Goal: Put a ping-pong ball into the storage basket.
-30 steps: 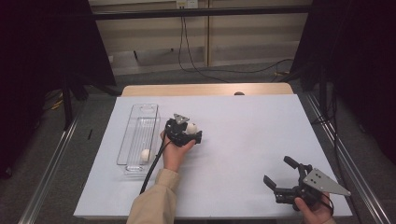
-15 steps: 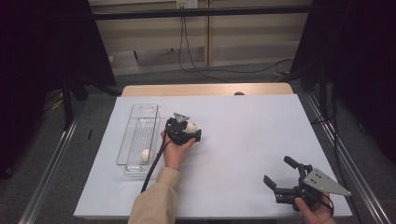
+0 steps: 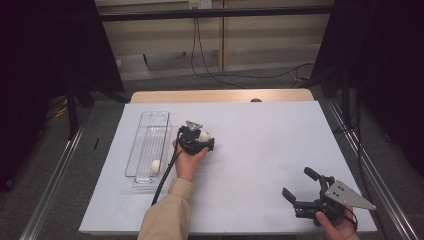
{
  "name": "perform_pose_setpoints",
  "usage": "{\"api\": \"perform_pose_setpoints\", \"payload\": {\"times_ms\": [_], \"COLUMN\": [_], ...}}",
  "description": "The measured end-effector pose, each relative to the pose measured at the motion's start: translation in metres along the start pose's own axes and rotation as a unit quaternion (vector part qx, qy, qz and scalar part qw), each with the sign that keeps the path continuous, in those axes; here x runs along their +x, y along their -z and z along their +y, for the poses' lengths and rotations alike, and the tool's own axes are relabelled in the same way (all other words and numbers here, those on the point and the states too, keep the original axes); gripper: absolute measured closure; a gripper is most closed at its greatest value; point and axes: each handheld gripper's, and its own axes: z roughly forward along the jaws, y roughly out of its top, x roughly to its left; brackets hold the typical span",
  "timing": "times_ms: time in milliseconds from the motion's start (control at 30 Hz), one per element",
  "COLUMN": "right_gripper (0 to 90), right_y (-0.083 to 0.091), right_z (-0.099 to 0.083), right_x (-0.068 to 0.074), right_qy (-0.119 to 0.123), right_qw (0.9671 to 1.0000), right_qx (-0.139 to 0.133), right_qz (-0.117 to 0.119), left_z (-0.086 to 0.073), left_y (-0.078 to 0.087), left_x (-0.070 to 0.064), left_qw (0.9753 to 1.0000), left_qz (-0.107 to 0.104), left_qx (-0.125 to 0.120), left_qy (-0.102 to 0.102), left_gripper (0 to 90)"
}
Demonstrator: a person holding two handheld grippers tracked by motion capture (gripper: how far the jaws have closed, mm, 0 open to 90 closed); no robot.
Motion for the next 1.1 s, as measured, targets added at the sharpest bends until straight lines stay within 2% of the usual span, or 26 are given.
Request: {"api": "perform_pose_setpoints", "payload": {"times_ms": [533, 1000, 1100], "right_gripper": [1.0, 1.0, 1.0], "right_y": [0.0, 0.0001, 0.0001], "right_z": [-0.0001, -0.0002, -0.0003], "right_x": [-0.0008, -0.001, -0.0011], "right_qy": [0.0, 0.0, -0.001], "right_qw": [1.0, 1.0, 1.0], "right_qx": [-0.001, -0.001, -0.001], "right_qz": [0.0, 0.0, 0.0], "left_z": [0.0006, 0.0019, 0.0025], "left_y": [-0.0051, -0.0059, -0.0049], "left_x": [0.0014, 0.0016, 0.0022], "left_qw": [1.0, 1.0, 1.0], "left_qz": [0.003, -0.005, -0.005], "left_qx": [0.001, -0.003, 0.002], "left_qy": [-0.003, -0.008, -0.006], "left_gripper": [38.3, 50.7, 51.0]}}
